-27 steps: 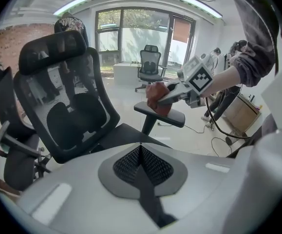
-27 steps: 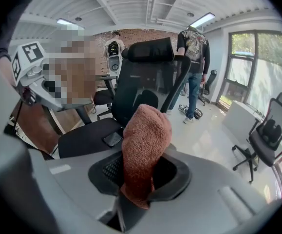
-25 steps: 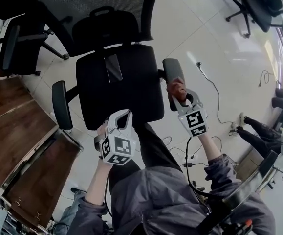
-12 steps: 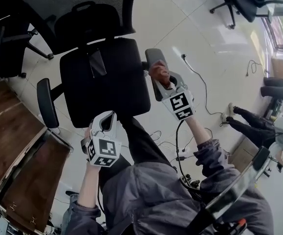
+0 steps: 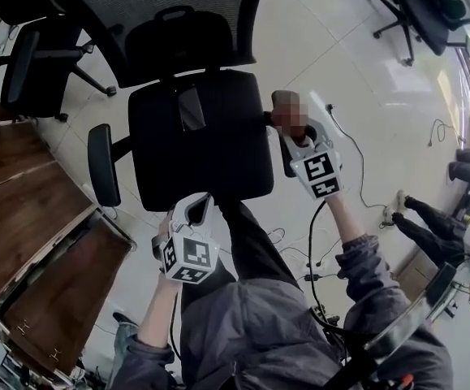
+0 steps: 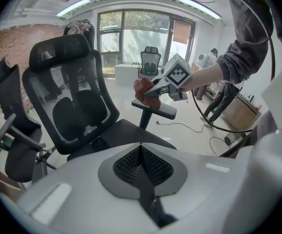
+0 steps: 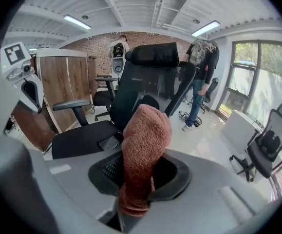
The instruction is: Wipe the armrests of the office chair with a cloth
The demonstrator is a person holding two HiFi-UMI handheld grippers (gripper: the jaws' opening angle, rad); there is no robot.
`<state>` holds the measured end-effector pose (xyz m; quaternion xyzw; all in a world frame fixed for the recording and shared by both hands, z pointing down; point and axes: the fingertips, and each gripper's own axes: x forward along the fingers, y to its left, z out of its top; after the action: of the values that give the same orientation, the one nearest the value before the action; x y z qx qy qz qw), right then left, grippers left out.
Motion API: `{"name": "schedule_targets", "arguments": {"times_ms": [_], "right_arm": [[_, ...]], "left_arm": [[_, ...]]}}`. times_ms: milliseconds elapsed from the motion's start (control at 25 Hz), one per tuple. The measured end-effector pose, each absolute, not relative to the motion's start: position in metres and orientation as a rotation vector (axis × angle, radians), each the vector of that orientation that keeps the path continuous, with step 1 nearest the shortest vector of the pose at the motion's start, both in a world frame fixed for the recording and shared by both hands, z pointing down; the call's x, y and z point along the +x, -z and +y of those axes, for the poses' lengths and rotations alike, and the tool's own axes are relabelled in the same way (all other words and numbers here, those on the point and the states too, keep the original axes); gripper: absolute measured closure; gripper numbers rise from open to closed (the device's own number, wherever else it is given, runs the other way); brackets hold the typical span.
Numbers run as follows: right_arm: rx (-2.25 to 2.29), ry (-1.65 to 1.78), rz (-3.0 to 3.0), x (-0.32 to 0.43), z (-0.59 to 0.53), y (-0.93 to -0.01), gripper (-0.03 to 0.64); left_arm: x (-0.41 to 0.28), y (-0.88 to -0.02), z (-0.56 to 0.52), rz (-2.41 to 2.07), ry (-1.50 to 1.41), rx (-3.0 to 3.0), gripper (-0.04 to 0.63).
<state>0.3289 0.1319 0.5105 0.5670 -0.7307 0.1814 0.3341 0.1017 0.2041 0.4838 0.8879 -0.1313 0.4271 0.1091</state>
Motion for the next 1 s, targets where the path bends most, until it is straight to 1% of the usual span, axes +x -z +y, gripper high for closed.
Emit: {"name": "schedule_targets", "arguments": {"times_ms": [320, 440, 720, 1000], "right_arm": [[1.428, -0.585, -1.915, 0.289, 0.217, -0.507, 0.525], [1.402, -0.592, -1.92, 0.284, 0.228, -0.51, 0.525], [1.403, -0.507, -1.903, 0.325, 0.191, -0.506, 0.525], [1.46, -0.394, -1.896, 0.358, 0.116, -0.508, 0.525]], "left_arm": [[0.102, -0.482, 0.204, -0.382, -1.249, 2.61, 0.58], [0.103, -0.483, 0.201, -0.388, -1.258, 2.611, 0.58], [0.11, -0.481, 0.202, -0.386, -1.263, 2.577, 0.58], [0.088, -0.481, 0.179, -0.443, -1.305, 2.572, 0.58]]}}
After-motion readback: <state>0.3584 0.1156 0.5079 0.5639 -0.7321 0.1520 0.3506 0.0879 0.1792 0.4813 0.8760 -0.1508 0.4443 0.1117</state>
